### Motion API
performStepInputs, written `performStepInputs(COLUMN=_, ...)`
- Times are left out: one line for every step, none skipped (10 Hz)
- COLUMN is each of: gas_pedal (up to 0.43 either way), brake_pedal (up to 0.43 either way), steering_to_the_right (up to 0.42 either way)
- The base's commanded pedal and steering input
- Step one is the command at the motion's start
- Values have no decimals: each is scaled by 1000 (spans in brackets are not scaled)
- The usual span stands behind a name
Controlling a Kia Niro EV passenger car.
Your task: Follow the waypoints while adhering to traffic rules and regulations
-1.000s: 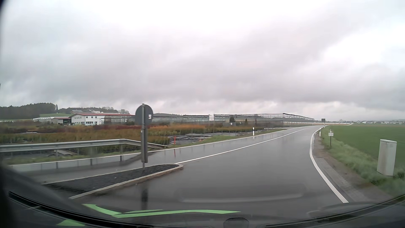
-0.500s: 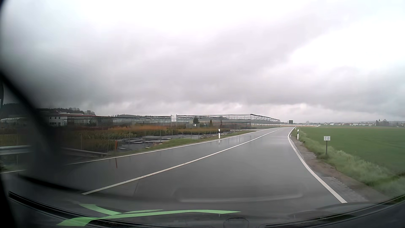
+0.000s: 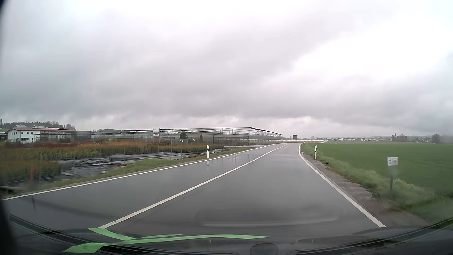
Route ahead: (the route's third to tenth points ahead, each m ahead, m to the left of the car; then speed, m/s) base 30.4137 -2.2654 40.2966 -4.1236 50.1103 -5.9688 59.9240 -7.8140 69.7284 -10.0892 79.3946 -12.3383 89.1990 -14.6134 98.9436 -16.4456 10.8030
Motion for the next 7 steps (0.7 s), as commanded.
performStepInputs(gas_pedal=299, brake_pedal=0, steering_to_the_right=67)
performStepInputs(gas_pedal=331, brake_pedal=0, steering_to_the_right=56)
performStepInputs(gas_pedal=339, brake_pedal=0, steering_to_the_right=50)
performStepInputs(gas_pedal=339, brake_pedal=0, steering_to_the_right=46)
performStepInputs(gas_pedal=350, brake_pedal=0, steering_to_the_right=41)
performStepInputs(gas_pedal=350, brake_pedal=0, steering_to_the_right=39)
performStepInputs(gas_pedal=350, brake_pedal=0, steering_to_the_right=35)
